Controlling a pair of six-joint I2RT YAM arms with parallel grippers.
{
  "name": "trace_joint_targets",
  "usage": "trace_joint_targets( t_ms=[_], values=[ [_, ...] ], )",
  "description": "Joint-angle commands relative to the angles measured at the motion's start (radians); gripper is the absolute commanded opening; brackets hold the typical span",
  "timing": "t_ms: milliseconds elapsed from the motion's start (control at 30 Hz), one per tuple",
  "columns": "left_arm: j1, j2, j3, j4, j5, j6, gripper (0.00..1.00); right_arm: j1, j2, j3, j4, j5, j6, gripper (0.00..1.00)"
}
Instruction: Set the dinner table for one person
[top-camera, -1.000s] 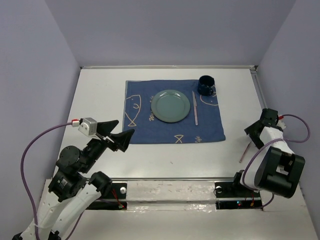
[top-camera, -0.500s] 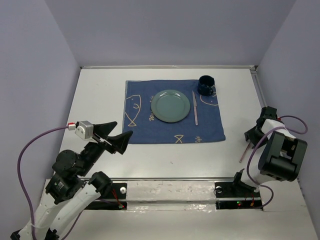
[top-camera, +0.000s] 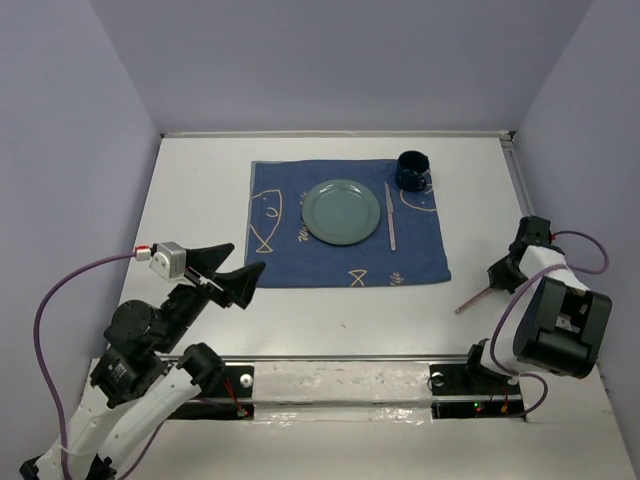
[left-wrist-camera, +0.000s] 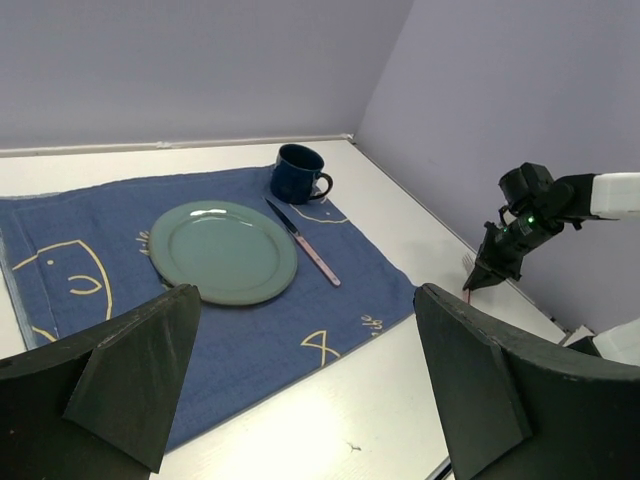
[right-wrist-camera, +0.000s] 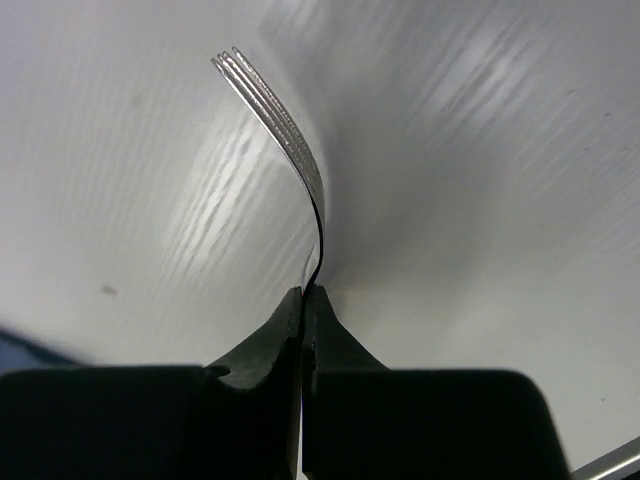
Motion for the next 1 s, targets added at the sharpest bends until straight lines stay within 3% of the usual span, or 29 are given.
trace_joint_targets(
  t_ms=[0,100,133,300,333,433,667,833,967],
  values=[
    [-0.003,0.043,-0.003,0.029,-0.011,0.008,0.99,0.132,-0.16,0.01,0.029,-0.064,-0.043,0.0],
    [-0.003,0.089,-0.003,0.035,0.006,0.005,0.99,0.285,-0.254,0.056,0.035,-0.095,-0.025,0.0],
    [-0.001,0.117,-0.002,0.039,0.024,0.007,0.99,0.386,-0.262,0.096,0.049,-0.127,-0.001,0.0],
    [0.009,0.215,-0.005,0.059,0.115,-0.015,0.99,0.695,-0.228,0.223,0.116,-0.128,0.023,0.0],
    [0.011,0.252,-0.011,0.067,0.162,-0.028,0.99,0.784,-0.207,0.254,0.165,-0.13,0.012,0.0],
    [0.011,0.327,-0.04,0.134,0.275,-0.134,0.99,0.889,-0.173,0.277,0.316,-0.225,-0.008,0.0],
    [0.006,0.564,-0.193,0.524,0.383,-0.398,0.99,0.984,-0.082,0.239,0.66,-0.448,0.038,0.0],
    [-0.078,0.742,-0.137,0.573,0.247,-0.394,0.95,1.004,-0.074,0.184,0.786,-0.491,0.078,0.0],
    [-0.132,0.864,-0.094,0.621,0.207,-0.401,0.82,1.013,-0.07,0.161,0.828,-0.528,0.089,0.0]
  ],
)
